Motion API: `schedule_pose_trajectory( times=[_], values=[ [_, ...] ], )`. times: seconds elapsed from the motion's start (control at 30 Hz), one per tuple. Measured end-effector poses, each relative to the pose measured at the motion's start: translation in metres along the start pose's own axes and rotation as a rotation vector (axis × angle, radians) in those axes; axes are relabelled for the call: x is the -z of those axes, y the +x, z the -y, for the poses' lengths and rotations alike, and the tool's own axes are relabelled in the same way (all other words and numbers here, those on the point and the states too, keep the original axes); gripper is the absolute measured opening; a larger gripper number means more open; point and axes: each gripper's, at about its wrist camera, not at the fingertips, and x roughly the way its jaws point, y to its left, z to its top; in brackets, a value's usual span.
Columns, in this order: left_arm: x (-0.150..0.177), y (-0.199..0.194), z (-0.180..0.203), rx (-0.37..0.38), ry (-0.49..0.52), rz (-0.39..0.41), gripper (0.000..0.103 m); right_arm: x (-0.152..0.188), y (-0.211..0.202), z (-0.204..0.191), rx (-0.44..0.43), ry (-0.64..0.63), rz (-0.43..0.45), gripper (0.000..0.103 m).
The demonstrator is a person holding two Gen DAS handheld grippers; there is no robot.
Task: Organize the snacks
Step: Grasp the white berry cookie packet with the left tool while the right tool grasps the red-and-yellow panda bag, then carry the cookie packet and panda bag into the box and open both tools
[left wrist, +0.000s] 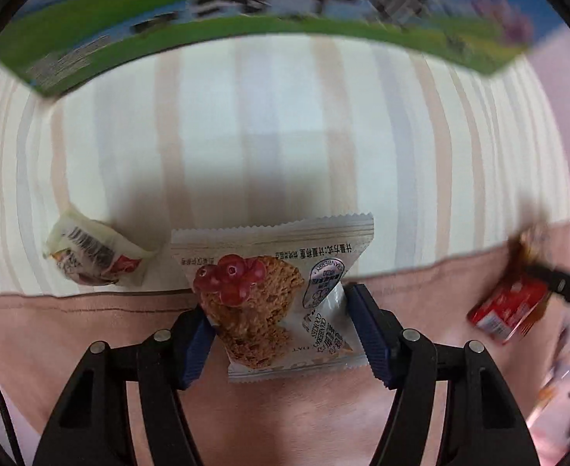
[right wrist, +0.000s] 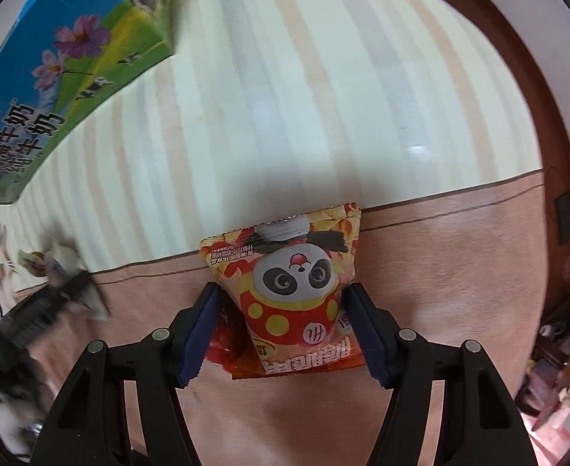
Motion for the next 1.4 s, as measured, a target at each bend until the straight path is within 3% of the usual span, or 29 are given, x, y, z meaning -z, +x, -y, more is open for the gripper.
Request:
schedule_pose_trajectory(
  times=[0.3,0.6,0.87,1.07,1.27,1.4],
  values=[
    [-0.008,0.02,0.015,-0.009,-0.013,-0.047,0.077,0.003,0.03,0.004,0.039,-0.031,-0.059,0.072],
    [-0.009,0.026,0.028,-0.019,-0.021,-0.037,0.077,0.007,0.04,-0.02,0.084,-0.063,-0.038,0.07],
    [0.009,0.023,0.005,-0.025,-0.02,-0.019,0.068,0.015,0.046,-0.033,0.112,-0.089,-0.028,0.064],
    [0.011,0.008,0.005,-0.021,0.013,-0.011,0.049,0.023,0.031,-0.029,0.086,-0.088,-0.008,0.059],
    [0.015,-0.015,-0.004,0.016,-0.001,0.0,0.047,0.023,0.011,-0.029,0.029,-0.099,0.046,0.053],
    [0.009,-0.045,-0.016,0.086,-0.04,0.023,0.047,0.026,-0.008,-0.036,-0.019,-0.106,0.078,0.053]
  ],
)
